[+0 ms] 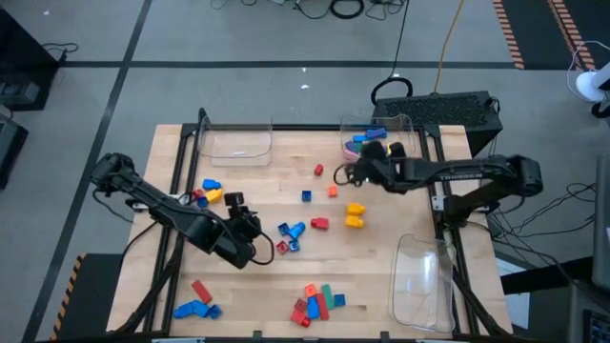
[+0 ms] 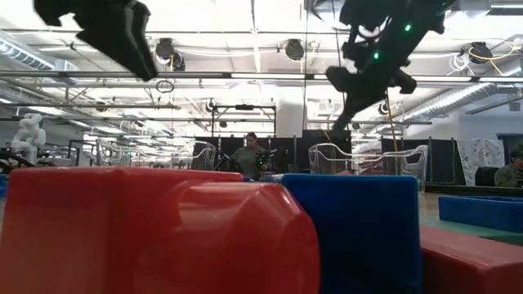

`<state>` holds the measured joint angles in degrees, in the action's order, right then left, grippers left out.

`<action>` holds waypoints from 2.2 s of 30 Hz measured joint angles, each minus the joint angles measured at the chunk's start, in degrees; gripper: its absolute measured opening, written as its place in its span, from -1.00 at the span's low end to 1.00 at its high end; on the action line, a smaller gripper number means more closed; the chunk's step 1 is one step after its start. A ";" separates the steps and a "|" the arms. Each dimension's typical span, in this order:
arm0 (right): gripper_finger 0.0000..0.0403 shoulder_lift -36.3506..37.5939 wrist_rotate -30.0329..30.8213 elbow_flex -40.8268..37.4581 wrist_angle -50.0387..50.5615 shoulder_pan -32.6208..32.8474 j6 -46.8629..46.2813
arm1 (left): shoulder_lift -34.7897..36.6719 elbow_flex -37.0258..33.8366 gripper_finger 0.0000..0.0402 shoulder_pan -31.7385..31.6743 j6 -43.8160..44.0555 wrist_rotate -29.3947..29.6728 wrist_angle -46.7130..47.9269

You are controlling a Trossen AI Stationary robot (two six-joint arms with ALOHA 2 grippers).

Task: Sort blocks by size
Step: Put the green block into the top right transparent bin, then put the red block into the top right transparent bin

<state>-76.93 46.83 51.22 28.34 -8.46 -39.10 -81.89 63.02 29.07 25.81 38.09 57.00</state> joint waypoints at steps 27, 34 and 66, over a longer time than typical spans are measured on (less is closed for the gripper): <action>-0.24 -4.22 -11.36 0.00 -4.03 -11.85 8.52 | -0.17 -2.06 -0.17 1.78 2.42 -26.30 5.68; -0.23 -4.22 -11.15 0.00 -7.45 -2.59 8.82 | -0.22 -8.51 -0.17 9.23 4.95 -38.45 -0.51; -0.23 -4.22 -10.94 0.00 -10.30 8.67 5.96 | -12.17 -9.66 -0.17 29.46 8.23 -42.45 -7.35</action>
<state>-81.14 35.88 51.22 18.04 0.21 -33.15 -94.06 53.36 58.54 34.04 -4.36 49.65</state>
